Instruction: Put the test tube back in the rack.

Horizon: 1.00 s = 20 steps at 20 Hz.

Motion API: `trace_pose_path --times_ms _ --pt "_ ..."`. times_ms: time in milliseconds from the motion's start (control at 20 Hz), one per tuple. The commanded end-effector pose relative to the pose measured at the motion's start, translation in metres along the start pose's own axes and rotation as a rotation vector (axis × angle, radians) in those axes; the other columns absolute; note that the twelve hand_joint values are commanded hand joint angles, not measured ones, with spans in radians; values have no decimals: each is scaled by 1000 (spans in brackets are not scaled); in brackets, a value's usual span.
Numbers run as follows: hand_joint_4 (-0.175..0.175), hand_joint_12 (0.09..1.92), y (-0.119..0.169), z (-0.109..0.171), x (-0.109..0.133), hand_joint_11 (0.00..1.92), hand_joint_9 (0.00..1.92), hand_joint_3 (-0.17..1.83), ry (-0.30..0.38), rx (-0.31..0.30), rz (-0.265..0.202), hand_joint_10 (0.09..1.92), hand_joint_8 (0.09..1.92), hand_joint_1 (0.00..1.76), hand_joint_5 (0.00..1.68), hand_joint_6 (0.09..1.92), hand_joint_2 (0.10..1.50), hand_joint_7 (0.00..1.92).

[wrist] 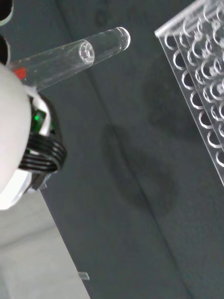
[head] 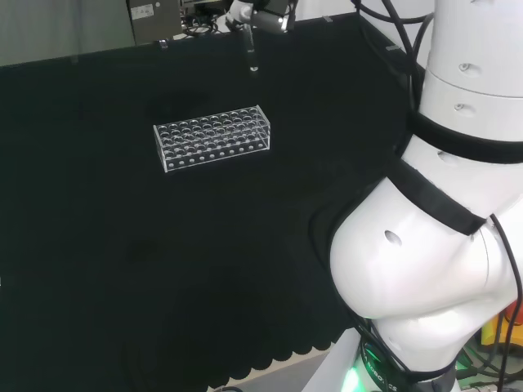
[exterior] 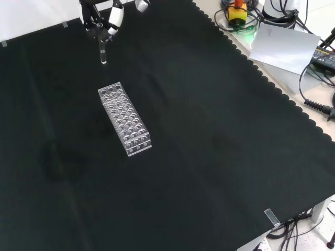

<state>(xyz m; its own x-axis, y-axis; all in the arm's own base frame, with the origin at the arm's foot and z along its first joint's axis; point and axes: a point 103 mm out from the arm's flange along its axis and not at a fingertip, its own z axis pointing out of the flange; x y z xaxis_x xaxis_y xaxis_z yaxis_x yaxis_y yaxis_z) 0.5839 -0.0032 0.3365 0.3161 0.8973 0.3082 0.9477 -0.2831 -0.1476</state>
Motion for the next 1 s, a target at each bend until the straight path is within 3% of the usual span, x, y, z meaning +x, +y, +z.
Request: trace_pose_path --times_ms 50,400,1000 --pt "-175 842 -6 19 25 1338 1712 594 62 38 -35 367 360 1231 1388 421 657 1824" --pt "-175 842 -6 45 41 1338 1711 594 125 83 -46 368 359 1231 1388 421 656 1824" --pt "-175 842 1 82 39 1337 1711 595 142 128 -31 370 359 1231 1388 422 656 1823"
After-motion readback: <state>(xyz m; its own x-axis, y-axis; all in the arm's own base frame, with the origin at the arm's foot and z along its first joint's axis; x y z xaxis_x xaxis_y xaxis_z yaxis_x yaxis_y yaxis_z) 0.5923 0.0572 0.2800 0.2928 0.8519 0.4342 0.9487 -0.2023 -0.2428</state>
